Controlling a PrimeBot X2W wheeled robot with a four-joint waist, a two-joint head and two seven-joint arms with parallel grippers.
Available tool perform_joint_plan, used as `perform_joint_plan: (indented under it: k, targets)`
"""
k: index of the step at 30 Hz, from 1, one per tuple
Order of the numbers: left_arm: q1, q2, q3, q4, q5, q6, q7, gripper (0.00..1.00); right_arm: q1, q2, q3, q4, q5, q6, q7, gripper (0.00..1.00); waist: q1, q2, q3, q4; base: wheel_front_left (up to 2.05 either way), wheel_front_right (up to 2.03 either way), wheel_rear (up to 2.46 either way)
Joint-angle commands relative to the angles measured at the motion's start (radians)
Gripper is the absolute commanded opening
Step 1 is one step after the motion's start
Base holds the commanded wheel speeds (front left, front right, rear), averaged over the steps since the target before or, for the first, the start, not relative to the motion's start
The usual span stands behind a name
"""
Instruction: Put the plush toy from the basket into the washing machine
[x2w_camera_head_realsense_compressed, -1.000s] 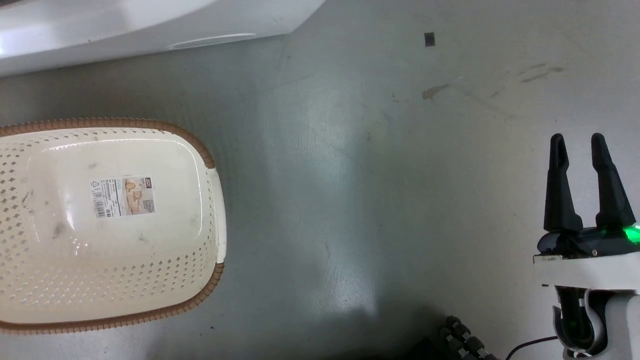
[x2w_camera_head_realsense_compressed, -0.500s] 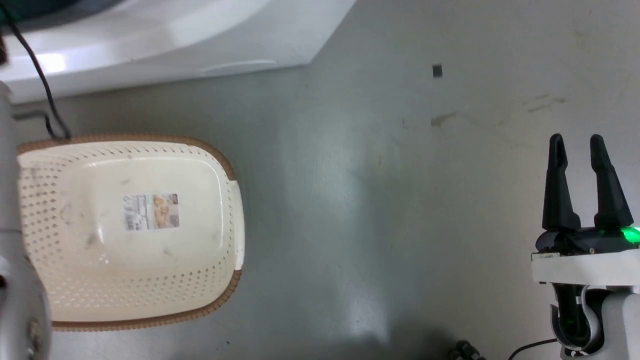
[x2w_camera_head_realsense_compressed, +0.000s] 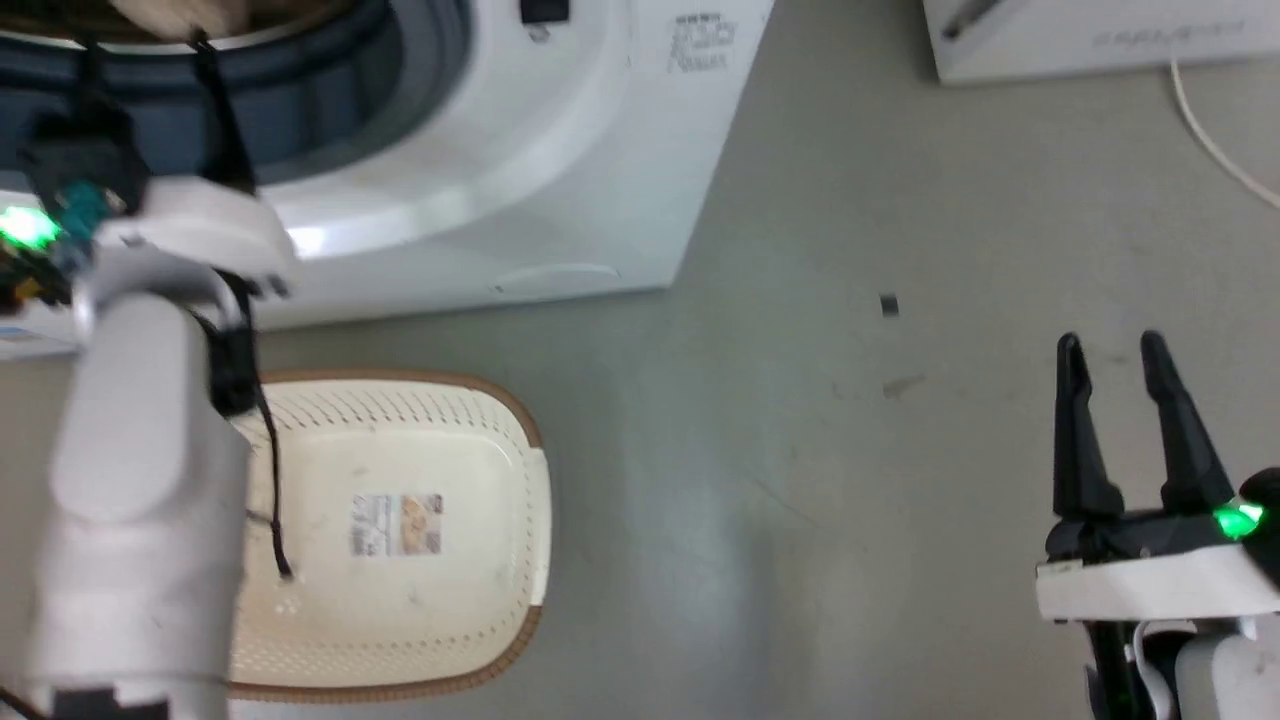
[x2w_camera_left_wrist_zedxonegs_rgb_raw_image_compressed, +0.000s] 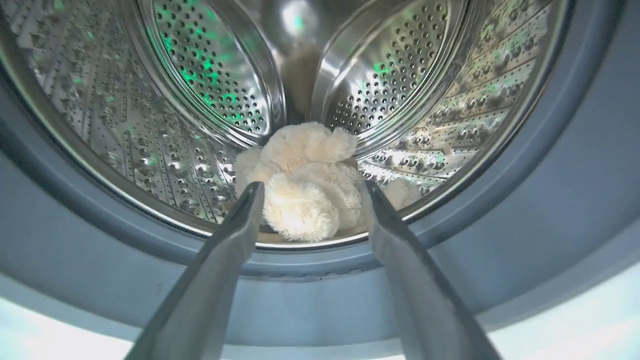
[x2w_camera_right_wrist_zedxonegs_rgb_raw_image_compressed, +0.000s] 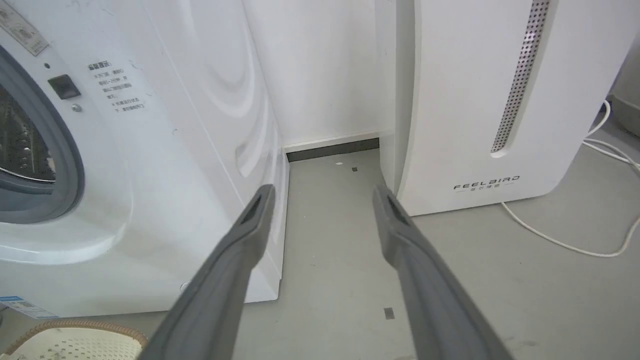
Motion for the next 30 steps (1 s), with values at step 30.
perform_joint_plan:
  k: [30]
  targets:
    - [0.816,-0.151,-0.008,-0.454,0.047,-0.058,-0.006,1.00,0.251,-0.001,-0.008,0.026,-0.076,0.001,-0.004,1.00,0.0001,0.0000,-0.508,0.181,0.00,0.00,0.00]
